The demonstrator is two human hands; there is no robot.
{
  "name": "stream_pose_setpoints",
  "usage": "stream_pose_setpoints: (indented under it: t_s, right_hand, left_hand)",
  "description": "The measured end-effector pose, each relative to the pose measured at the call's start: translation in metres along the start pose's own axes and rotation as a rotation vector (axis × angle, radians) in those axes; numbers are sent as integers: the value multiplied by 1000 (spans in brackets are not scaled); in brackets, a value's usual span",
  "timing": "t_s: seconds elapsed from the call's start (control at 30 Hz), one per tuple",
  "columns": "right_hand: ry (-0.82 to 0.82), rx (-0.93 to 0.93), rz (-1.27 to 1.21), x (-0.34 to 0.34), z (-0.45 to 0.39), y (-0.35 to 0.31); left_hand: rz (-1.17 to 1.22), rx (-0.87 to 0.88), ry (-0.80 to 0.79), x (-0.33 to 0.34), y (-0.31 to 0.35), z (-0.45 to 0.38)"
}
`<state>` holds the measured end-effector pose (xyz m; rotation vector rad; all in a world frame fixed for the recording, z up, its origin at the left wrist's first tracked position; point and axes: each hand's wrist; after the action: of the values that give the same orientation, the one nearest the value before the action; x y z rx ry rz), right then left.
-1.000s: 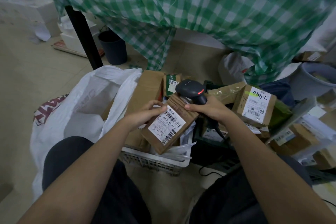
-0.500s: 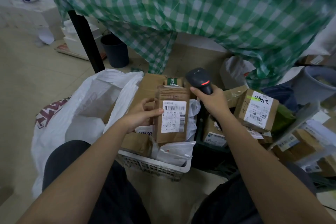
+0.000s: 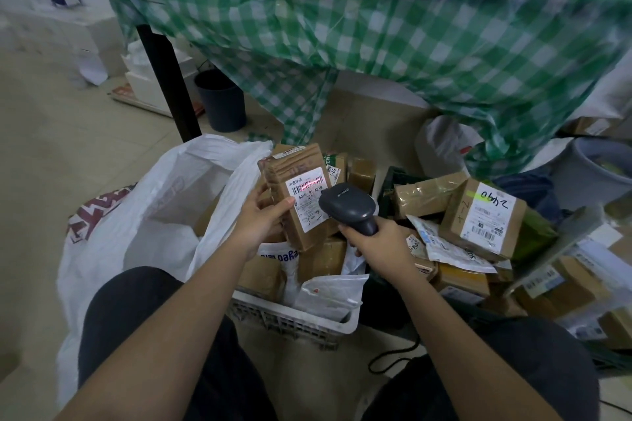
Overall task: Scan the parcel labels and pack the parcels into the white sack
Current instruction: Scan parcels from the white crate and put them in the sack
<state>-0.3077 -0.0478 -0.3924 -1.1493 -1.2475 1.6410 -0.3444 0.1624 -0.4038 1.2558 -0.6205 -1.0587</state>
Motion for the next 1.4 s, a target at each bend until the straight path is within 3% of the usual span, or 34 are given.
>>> stream_pose_setpoints:
  t_s: [0.73, 1.07, 1.17, 1.27, 1.4]
  right_hand:
    - [-16, 92, -146, 14, 4, -9]
    - [68, 65, -195, 84, -38, -21]
    - [55, 74, -192, 107, -52, -23]
    - [39, 90, -170, 123, -63, -22]
    - [37, 102, -120, 126, -76, -19]
  left_hand:
    - [24, 15, 41, -20, -9, 6]
    - [11, 35, 397, -107, -17, -11]
    - [-85, 40, 519, -141, -15, -31]
    - [-349, 56, 610, -169, -16, -59]
    - [-719, -129, 352, -178, -30, -95]
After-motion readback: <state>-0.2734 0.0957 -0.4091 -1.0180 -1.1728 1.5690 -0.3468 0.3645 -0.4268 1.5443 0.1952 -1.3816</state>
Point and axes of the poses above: each hand's wrist, its own z-axis away from the middle knuckle, its own x-axis out of the palm, y = z × x, and after that the axes turned 13 degrees about -z, right-handed
